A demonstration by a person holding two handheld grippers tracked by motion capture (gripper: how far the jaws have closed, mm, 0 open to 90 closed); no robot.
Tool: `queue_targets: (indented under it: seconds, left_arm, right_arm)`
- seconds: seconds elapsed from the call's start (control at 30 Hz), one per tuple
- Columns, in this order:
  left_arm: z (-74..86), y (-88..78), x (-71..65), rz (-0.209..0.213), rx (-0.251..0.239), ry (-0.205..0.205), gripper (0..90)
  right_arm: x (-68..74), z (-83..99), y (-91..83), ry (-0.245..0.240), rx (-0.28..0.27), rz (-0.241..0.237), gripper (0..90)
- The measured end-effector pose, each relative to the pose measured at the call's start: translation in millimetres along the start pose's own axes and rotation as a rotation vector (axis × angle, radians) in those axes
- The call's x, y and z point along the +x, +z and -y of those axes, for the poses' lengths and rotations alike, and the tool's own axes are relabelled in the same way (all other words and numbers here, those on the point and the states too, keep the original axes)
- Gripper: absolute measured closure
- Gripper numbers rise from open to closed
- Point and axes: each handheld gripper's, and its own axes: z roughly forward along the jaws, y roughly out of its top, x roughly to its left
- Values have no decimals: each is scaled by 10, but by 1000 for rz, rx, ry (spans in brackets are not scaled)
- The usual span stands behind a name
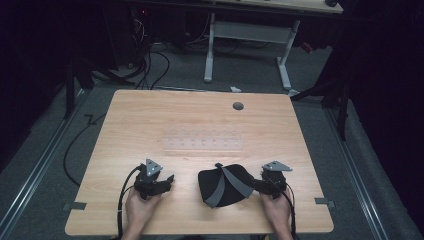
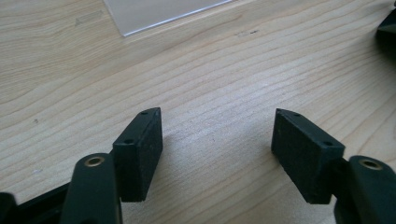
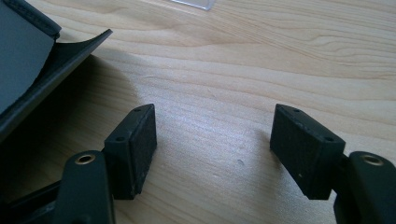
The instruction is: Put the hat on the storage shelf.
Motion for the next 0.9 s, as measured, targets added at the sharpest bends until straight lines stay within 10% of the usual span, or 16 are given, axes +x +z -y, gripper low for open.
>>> queue_targets:
  seconds: [0.9]
  left_arm:
    - [3,0,-6,3,5,0,316]
  right_arm:
    - [0,7,-9,-1,-3,-5,355]
